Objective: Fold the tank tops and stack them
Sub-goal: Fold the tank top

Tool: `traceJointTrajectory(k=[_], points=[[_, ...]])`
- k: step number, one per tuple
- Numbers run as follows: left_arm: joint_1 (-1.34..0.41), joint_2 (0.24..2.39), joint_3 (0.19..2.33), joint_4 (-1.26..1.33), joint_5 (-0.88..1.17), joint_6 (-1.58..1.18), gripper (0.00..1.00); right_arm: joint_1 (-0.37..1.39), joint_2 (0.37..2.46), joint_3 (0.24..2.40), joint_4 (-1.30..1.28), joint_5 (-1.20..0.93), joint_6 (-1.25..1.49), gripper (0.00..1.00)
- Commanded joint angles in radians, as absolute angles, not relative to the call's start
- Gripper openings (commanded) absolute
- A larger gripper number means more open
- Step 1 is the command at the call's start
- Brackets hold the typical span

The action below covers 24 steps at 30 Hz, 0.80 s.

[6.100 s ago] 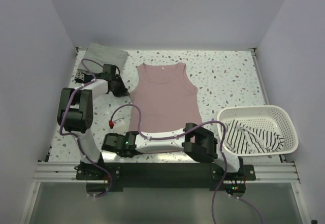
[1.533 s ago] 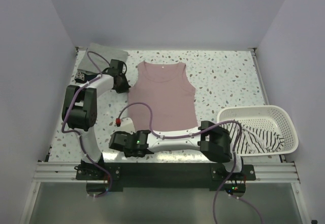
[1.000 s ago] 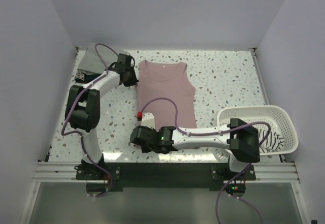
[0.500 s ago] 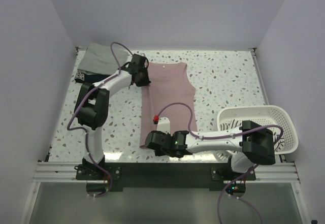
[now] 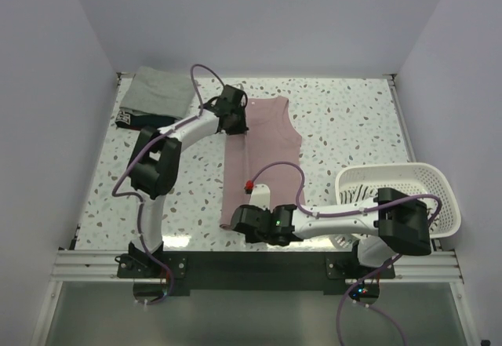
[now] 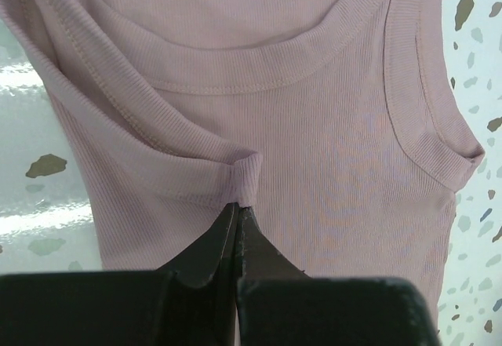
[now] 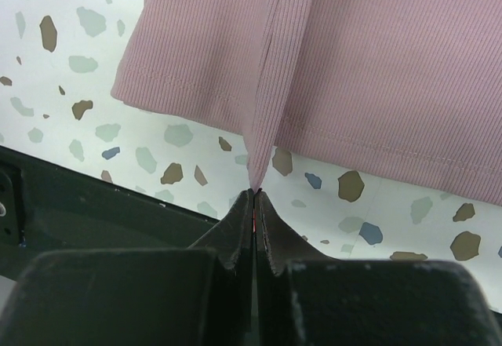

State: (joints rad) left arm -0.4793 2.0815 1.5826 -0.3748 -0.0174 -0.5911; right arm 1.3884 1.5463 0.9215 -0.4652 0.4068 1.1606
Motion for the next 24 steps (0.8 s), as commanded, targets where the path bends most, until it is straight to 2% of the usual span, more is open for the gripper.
traceJointTrajectory(k=[1, 9, 10, 11, 12, 13, 14, 15, 17, 19, 22, 24], points=[[-0.489, 2.102, 1.632, -0.339, -0.054, -0.604, 0.00, 1.394, 1.511, 0.905, -0.443, 0.420, 1.201, 0.00], [-0.499, 2.117, 1.612, -0.333, -0.064, -0.601, 0.00, 1.394, 1.502, 0.881, -0.451, 0.425, 1.216, 0.00], [-0.497, 2.118, 1.611, -0.333, -0.066, -0.600, 0.04, 1.394, 1.496, 0.882, -0.462, 0.434, 1.218, 0.03], [-0.499, 2.112, 1.609, -0.333, -0.064, -0.595, 0.16, 1.396, 1.477, 0.881, -0.468, 0.440, 1.219, 0.09], [-0.499, 2.106, 1.602, -0.327, -0.064, -0.592, 0.23, 1.396, 1.465, 0.879, -0.485, 0.446, 1.220, 0.27], [-0.499, 2.100, 1.598, -0.315, -0.061, -0.588, 0.30, 1.396, 1.448, 0.879, -0.497, 0.454, 1.220, 0.36], [-0.499, 2.083, 1.595, -0.308, -0.058, -0.577, 0.41, 1.396, 1.431, 0.882, -0.511, 0.477, 1.220, 0.43], [-0.499, 2.074, 1.592, -0.292, -0.058, -0.572, 0.44, 1.396, 1.398, 0.888, -0.549, 0.485, 1.220, 0.51], [-0.499, 2.045, 1.589, -0.272, -0.039, -0.554, 0.50, 1.393, 1.362, 0.909, -0.598, 0.550, 1.215, 0.57], [-0.499, 2.025, 1.592, -0.259, -0.031, -0.551, 0.52, 1.378, 1.309, 0.926, -0.681, 0.587, 1.200, 0.58], [-0.497, 1.974, 1.585, -0.261, -0.015, -0.561, 0.54, 1.240, 1.225, 0.920, -0.704, 0.556, 1.091, 0.56], [-0.499, 1.916, 1.534, -0.271, -0.021, -0.595, 0.52, 1.053, 1.180, 0.896, -0.661, 0.465, 1.002, 0.55]])
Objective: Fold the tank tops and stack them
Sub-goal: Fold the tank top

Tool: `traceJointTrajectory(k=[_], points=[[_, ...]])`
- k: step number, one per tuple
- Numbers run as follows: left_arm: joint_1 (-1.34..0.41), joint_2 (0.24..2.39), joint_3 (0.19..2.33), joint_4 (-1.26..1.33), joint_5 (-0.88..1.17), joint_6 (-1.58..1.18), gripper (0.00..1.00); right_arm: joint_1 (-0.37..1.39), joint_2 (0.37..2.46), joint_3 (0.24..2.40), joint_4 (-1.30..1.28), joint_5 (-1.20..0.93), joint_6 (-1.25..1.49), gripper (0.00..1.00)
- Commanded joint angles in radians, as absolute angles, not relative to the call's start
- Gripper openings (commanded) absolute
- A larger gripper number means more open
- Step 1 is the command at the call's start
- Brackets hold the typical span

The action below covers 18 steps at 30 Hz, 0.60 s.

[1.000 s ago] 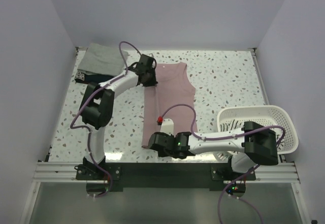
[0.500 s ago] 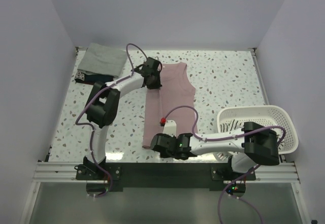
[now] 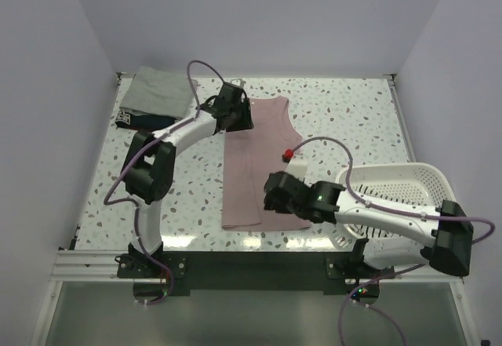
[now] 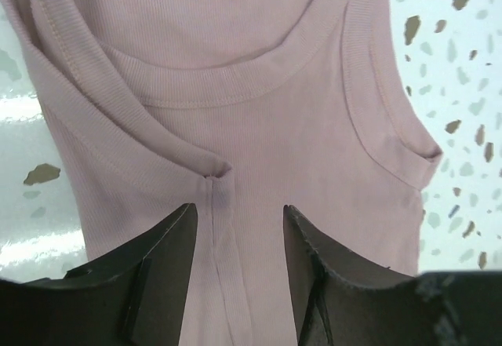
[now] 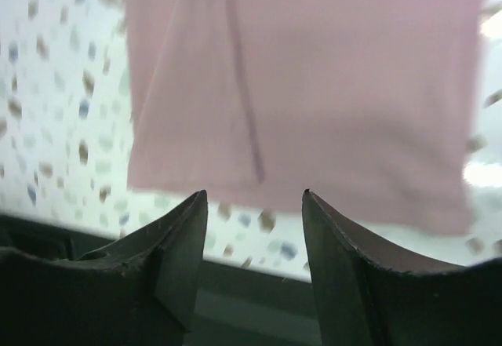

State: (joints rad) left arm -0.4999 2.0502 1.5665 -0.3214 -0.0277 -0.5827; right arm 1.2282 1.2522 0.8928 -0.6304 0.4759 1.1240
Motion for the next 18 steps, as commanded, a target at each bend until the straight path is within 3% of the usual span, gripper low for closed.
traceJointTrajectory(k=[1, 4, 8, 13, 18], points=[[-0.500, 1.867, 1.504, -0.272, -0.018, -0.629, 0.50, 0.948, 1.149, 0.893, -0.646, 0.444, 0.924, 0.54], [-0.532, 1.784, 1.330, -0.235, -0.063, -0.675, 0.44, 0.852, 1.166, 0.939, -0.624, 0.344, 0.821, 0.42], [-0.537, 1.738, 1.201, -0.207, -0.117, -0.703, 0.43, 0.854, 1.256, 0.965, -0.581, 0.250, 0.782, 0.36], [-0.541, 1.770, 1.195, -0.233, -0.087, -0.701, 0.38, 0.856, 1.250, 0.908, -0.537, 0.227, 0.790, 0.37], [-0.548, 1.790, 1.233, -0.253, -0.110, -0.684, 0.38, 0.971, 1.308, 0.888, -0.509, 0.251, 0.825, 0.36]])
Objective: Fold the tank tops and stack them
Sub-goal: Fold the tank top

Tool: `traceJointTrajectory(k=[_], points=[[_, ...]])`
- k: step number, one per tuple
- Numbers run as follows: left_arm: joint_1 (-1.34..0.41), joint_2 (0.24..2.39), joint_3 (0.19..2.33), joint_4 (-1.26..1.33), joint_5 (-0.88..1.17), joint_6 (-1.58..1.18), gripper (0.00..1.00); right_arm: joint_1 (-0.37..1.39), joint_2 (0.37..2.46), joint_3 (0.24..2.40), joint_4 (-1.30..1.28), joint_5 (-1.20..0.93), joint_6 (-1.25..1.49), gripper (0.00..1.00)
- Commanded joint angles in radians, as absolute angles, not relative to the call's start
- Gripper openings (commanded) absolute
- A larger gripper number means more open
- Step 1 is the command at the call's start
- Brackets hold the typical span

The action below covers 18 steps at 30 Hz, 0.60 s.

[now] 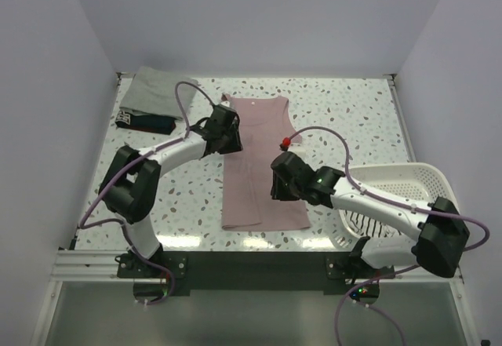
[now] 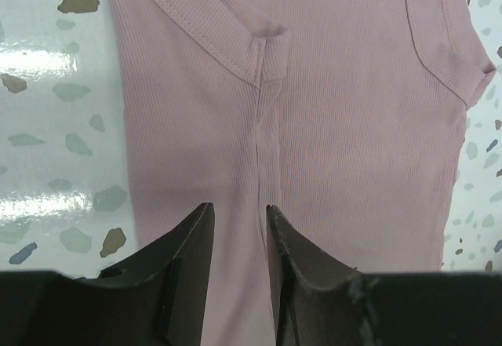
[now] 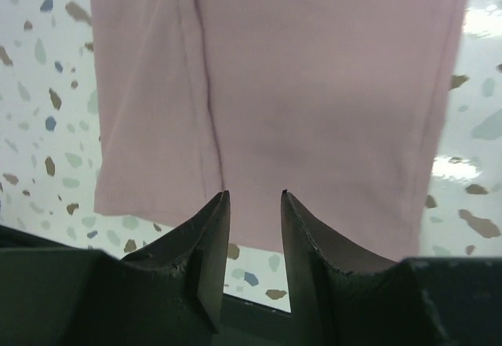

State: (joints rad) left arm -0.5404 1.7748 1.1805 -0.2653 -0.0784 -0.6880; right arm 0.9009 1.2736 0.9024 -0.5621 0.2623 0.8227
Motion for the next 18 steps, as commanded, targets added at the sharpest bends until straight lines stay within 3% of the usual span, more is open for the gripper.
traceJointTrajectory(k=[1, 10, 18], points=[[-0.546, 1.805, 1.252, -0.267, -0.113, -0.680, 0.38, 0.997, 1.325, 0.888, -0.508, 0.262, 0.844, 0.36], [-0.548, 1.968, 1.359, -0.272, -0.110, -0.638, 0.38, 1.169, 1.506, 0.911, -0.433, 0.287, 0.913, 0.38], [-0.548, 1.991, 1.368, -0.272, -0.123, -0.635, 0.38, 1.203, 1.589, 0.931, -0.428, 0.325, 0.953, 0.40]])
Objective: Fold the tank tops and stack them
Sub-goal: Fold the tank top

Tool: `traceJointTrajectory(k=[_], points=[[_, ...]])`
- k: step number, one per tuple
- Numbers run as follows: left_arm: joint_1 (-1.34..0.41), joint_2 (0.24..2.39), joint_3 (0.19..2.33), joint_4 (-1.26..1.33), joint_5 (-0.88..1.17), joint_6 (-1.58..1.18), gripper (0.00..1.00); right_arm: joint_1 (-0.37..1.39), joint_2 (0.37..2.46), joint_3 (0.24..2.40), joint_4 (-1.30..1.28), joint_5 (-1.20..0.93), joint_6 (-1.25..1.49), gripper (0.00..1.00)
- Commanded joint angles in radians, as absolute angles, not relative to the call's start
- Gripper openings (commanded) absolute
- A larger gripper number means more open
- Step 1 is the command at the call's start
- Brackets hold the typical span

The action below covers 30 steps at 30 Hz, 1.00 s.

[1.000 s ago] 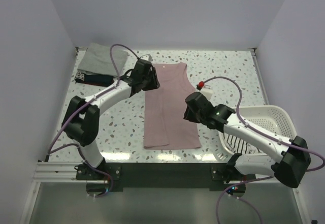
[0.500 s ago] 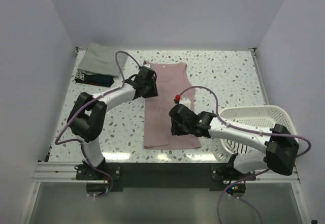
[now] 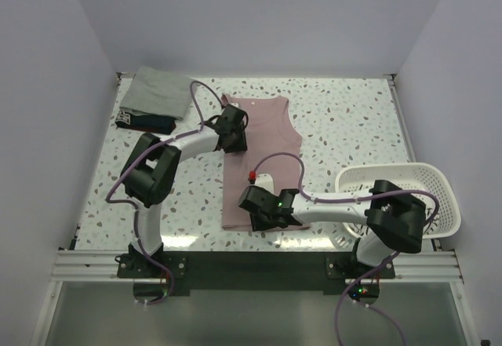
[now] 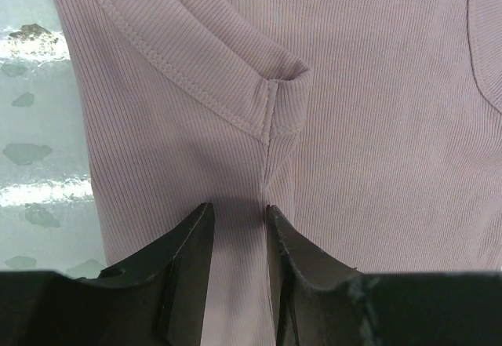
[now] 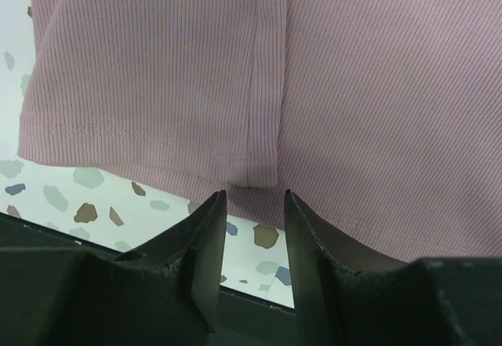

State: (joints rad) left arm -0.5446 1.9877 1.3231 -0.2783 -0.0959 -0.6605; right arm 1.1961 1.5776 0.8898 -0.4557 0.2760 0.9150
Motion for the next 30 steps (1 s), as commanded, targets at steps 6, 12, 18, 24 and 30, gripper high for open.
traceJointTrajectory(k=[6, 12, 18, 24, 30], points=[[-0.546, 1.988, 1.361, -0.270, -0.121, -0.632, 0.37, 1.204, 1.594, 0.931, -0.423, 0.354, 0.966, 0.40], [-0.546, 1.990, 1.359, -0.270, -0.120, -0.632, 0.36, 1.204, 1.598, 0.927, -0.410, 0.359, 0.986, 0.40], [-0.546, 1.991, 1.355, -0.270, -0.120, -0.632, 0.36, 1.204, 1.614, 0.919, -0.391, 0.368, 1.003, 0.34], [-0.545, 1.991, 1.353, -0.272, -0.124, -0.630, 0.35, 1.203, 1.608, 0.914, -0.393, 0.374, 1.017, 0.21], [-0.546, 1.996, 1.353, -0.273, -0.127, -0.629, 0.35, 1.204, 1.572, 0.913, -0.416, 0.373, 1.023, 0.01]])
